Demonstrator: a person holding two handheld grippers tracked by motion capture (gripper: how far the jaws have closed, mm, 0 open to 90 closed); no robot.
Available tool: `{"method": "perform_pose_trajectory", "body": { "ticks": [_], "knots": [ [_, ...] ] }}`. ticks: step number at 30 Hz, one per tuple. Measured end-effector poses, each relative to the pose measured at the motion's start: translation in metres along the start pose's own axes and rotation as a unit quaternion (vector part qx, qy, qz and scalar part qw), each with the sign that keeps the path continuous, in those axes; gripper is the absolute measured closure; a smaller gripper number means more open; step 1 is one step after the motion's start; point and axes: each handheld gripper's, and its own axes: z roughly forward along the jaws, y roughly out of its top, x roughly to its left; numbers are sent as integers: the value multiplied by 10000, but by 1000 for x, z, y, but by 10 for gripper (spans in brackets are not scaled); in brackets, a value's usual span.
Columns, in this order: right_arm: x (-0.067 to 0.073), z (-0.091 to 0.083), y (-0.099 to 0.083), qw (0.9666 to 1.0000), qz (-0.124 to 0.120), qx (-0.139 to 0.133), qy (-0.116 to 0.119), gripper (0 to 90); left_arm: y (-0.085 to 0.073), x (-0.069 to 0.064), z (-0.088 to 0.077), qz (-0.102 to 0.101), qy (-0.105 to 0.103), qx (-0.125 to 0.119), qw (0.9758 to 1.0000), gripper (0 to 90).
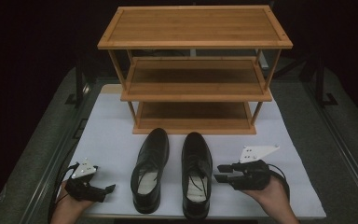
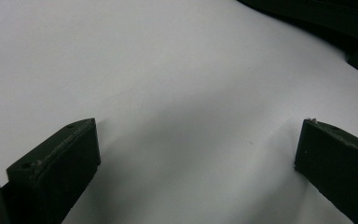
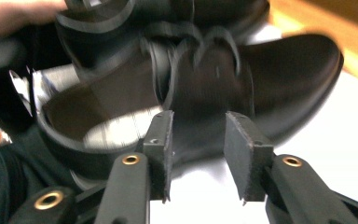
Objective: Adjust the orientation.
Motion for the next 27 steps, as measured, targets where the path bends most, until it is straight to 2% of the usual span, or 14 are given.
{"method": "perform_pose_trajectory", "body": {
  "ticks": [3,8,11,15,18,23,27],
  "knots": [
    [4,2,9,10000,-45,-41,-34,594,0,0,0,8,0,0,10000,0],
    [6,16,23,9999,-135,-55,66,585,0,0,0,0,0,-6,10000,0],
    [8,25,29,9998,-212,23,50,584,0,0,0,-5,0,-12,10000,0],
    [7,40,34,9996,-188,196,-29,585,0,0,0,5,0,-4,10000,0],
    [4,47,33,9996,-176,230,-51,640,0,0,0,4,0,0,10000,0],
    [2,44,31,9998,-44,170,132,799,0,0,0,-2,-2,0,10000,0],
    [3,43,30,9998,-35,158,103,856,0,0,0,-3,0,0,10000,0]
  ]
}}
